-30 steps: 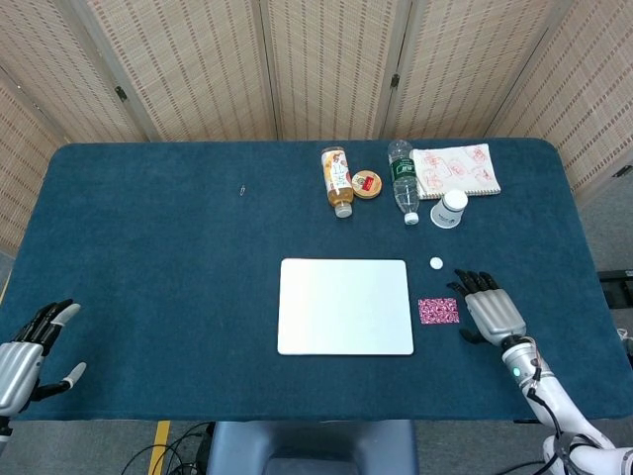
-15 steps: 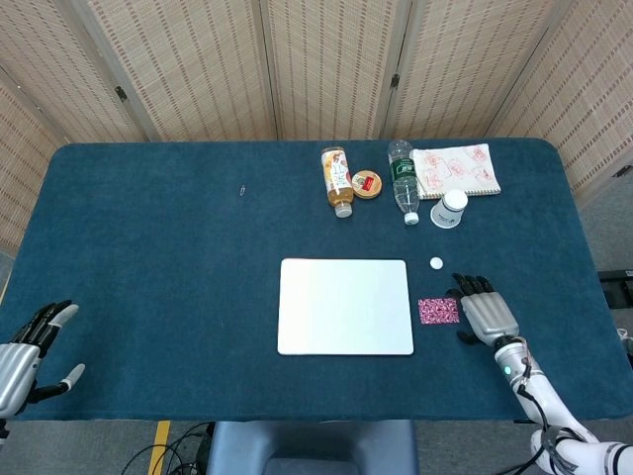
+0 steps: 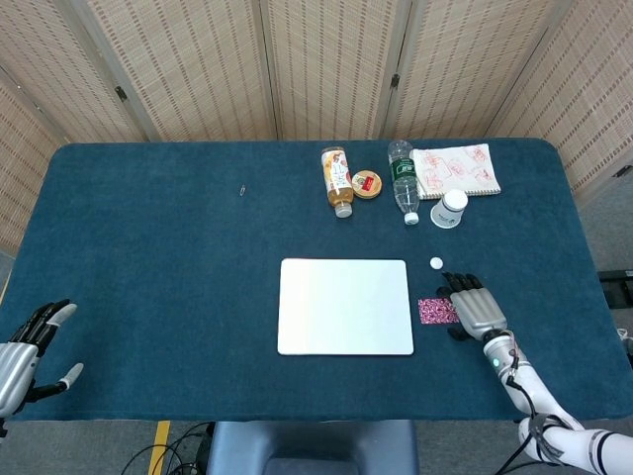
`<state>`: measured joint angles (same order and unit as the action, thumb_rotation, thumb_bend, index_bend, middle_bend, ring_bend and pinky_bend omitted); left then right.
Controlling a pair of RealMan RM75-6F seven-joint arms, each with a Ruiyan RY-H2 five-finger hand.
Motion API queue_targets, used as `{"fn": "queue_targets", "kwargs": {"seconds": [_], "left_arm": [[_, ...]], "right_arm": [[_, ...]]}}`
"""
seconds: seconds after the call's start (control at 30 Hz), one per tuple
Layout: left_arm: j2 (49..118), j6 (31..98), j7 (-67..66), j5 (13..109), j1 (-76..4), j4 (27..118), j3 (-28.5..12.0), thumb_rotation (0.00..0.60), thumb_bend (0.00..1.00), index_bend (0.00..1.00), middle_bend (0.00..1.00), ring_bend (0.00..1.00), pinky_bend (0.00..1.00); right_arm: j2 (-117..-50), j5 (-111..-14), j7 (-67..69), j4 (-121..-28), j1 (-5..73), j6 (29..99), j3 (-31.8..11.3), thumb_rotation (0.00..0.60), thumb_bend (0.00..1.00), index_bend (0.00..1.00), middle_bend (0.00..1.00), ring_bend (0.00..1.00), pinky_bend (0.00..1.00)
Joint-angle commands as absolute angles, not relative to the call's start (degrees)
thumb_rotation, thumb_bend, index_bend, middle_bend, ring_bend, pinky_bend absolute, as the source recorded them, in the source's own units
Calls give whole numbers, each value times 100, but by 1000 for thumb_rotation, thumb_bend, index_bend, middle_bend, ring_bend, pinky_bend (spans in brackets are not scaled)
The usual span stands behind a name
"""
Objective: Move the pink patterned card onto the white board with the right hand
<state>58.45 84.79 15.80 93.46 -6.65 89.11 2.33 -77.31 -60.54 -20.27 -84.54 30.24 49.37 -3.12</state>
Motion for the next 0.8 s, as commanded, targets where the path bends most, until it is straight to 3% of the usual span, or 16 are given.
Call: {"fn": "queue_targets", "kwargs": {"seconds": [0.03, 0.8], "left_arm": [[5846, 8473, 1583, 9331, -666, 8905, 228, 600, 340, 107, 84, 75, 231], [5842, 8463, 1573, 9292, -656, 8898, 223, 600, 340, 106, 84, 75, 231]], "right_arm": [[-7743, -6042, -2029, -8440, 3049, 4920, -314, 600, 191, 266, 19, 0, 0], [-7864, -6010, -2005, -8311, 3151, 4934, -267, 600, 200, 304, 25, 0, 0]]}}
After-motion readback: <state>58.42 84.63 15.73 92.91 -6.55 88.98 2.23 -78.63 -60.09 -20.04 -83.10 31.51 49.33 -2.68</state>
